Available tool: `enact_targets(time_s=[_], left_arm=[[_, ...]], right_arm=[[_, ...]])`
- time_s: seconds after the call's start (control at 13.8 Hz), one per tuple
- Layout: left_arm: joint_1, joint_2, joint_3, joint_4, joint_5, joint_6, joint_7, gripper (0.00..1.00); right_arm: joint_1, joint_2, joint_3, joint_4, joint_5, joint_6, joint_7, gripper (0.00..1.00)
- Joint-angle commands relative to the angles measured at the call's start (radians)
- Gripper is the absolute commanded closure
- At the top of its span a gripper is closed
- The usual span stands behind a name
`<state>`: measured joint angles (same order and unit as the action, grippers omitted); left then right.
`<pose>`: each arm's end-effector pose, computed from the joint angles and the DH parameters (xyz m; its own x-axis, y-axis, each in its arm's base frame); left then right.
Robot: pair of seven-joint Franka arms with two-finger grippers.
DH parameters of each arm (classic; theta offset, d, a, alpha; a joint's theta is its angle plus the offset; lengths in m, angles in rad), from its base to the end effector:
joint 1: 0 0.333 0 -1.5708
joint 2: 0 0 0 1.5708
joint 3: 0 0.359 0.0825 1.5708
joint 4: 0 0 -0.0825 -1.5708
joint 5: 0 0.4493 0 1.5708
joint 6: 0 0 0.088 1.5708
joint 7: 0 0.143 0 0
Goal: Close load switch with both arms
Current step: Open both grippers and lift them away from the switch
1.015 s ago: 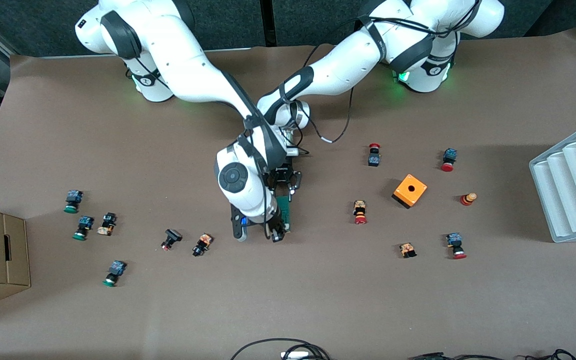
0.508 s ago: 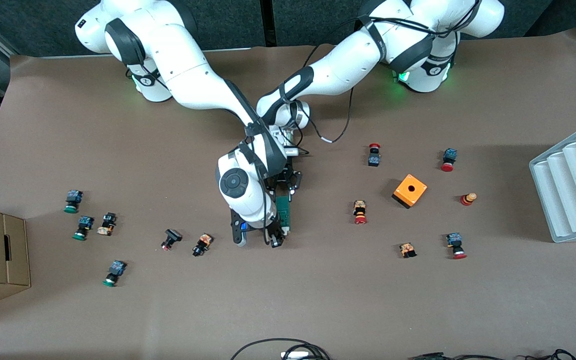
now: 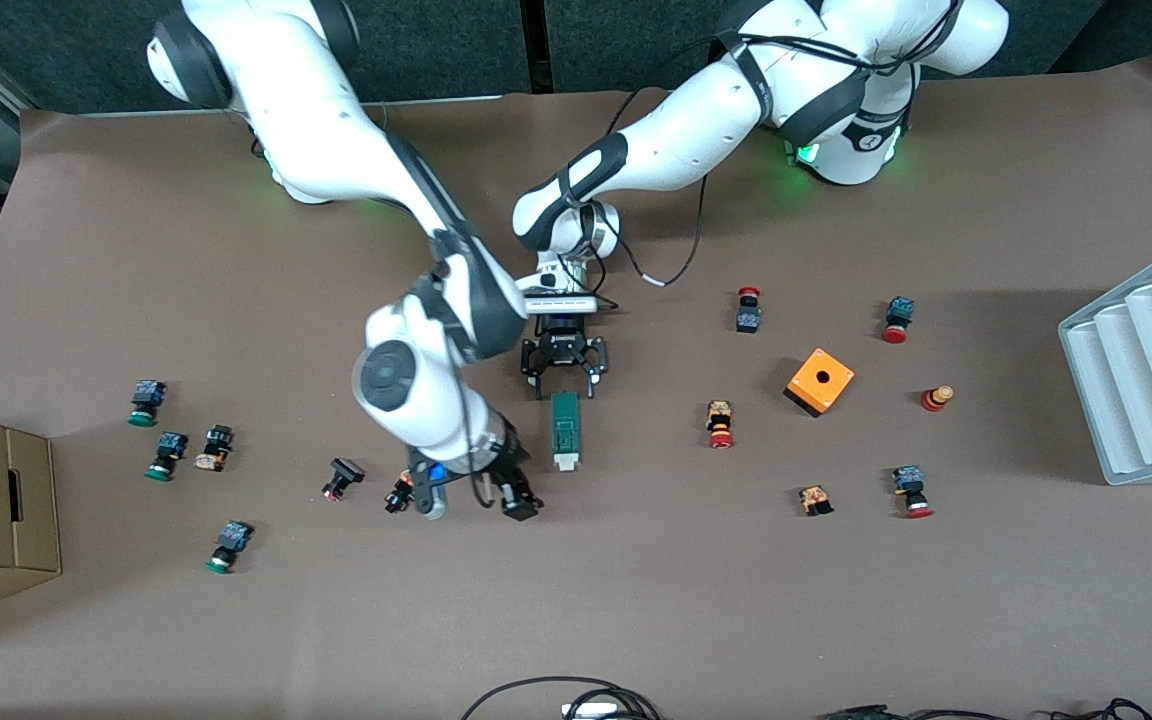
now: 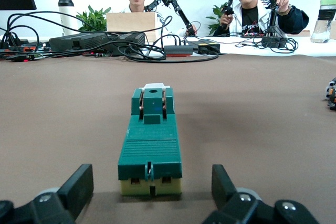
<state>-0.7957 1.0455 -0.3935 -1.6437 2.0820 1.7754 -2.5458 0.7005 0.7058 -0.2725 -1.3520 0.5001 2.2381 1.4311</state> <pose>0.3959 -0.6229 0.0041 0.2409 0.0054 0.9705 0.0073 -1.0000 0.0037 0.7361 0.4204 0.3079 0.3830 -0.8919 -0.2405 -0.9170 -0.3358 -0.2153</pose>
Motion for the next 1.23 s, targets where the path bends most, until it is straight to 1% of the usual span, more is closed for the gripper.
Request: enact_targets(time_s=[0.0, 0.15, 0.22, 0.29, 0.44, 0.51, 0.58, 0.73, 0.8, 0.87, 0.94, 1.02, 1.09, 1.16], left_arm=[[-0.007, 0.014, 0.002, 0.031, -0.005, 0.018, 0.007, 0.00], [-0.008, 0.001, -0.001, 0.036, -0.048, 0.022, 0.027, 0.00], [-0.005, -0.011, -0.014, 0.039, -0.090, 0.033, 0.074, 0.00], [0.003, -0.033, -0.027, 0.039, -0.138, 0.056, 0.138, 0.00], [0.012, -0.082, -0.028, 0.038, -0.224, 0.122, 0.232, 0.00], [0.013, -0.108, -0.028, 0.038, -0.281, 0.148, 0.287, 0.00], [0.013, -0.137, -0.028, 0.038, -0.351, 0.170, 0.362, 0.00], [0.021, -0.183, -0.028, 0.039, -0.466, 0.203, 0.500, 0.00], [0.032, -0.200, -0.028, 0.038, -0.502, 0.222, 0.550, 0.00], [0.033, -0.214, -0.028, 0.038, -0.526, 0.237, 0.590, 0.00], [0.035, -0.231, -0.028, 0.038, -0.569, 0.245, 0.628, 0.00], [0.035, -0.249, -0.028, 0.039, -0.623, 0.246, 0.684, 0.00], [0.035, -0.272, -0.028, 0.039, -0.687, 0.246, 0.758, 0.00], [0.033, -0.285, -0.027, 0.059, -0.765, 0.243, 0.827, 0.00]], right_arm=[[-0.071, -0.176, 0.024, -0.130, -0.009, -0.142, -0.275, 0.00], [-0.122, -0.280, 0.032, -0.186, -0.095, -0.256, -0.505, 0.00], [-0.145, -0.326, 0.044, -0.211, -0.147, -0.305, -0.577, 0.00], [-0.185, -0.372, 0.073, -0.229, -0.208, -0.352, -0.639, 0.00], [-0.338, -0.472, 0.195, -0.292, -0.297, -0.414, -0.789, 0.00], [-0.395, -0.527, 0.232, -0.330, -0.345, -0.426, -0.875, 0.00], [-0.418, -0.581, 0.239, -0.366, -0.372, -0.439, -0.952, 0.00], [-0.488, -0.669, 0.237, -0.413, -0.379, -0.480, -1.114, 0.00], [-0.525, -0.704, 0.237, -0.424, -0.379, -0.503, -1.202, 0.00], [-0.556, -0.726, 0.237, -0.426, -0.386, -0.527, -1.263, 0.00], [-0.576, -0.744, 0.237, -0.426, -0.428, -0.543, -1.312, 0.00], [-0.593, -0.753, 0.237, -0.426, -0.449, -0.554, -1.352, 0.00], [-0.613, -0.758, 0.237, -0.426, -0.452, -0.560, -1.373, 0.00], [-0.621, -0.756, 0.237, -0.423, -0.456, -0.558, -1.380, 0.00]])
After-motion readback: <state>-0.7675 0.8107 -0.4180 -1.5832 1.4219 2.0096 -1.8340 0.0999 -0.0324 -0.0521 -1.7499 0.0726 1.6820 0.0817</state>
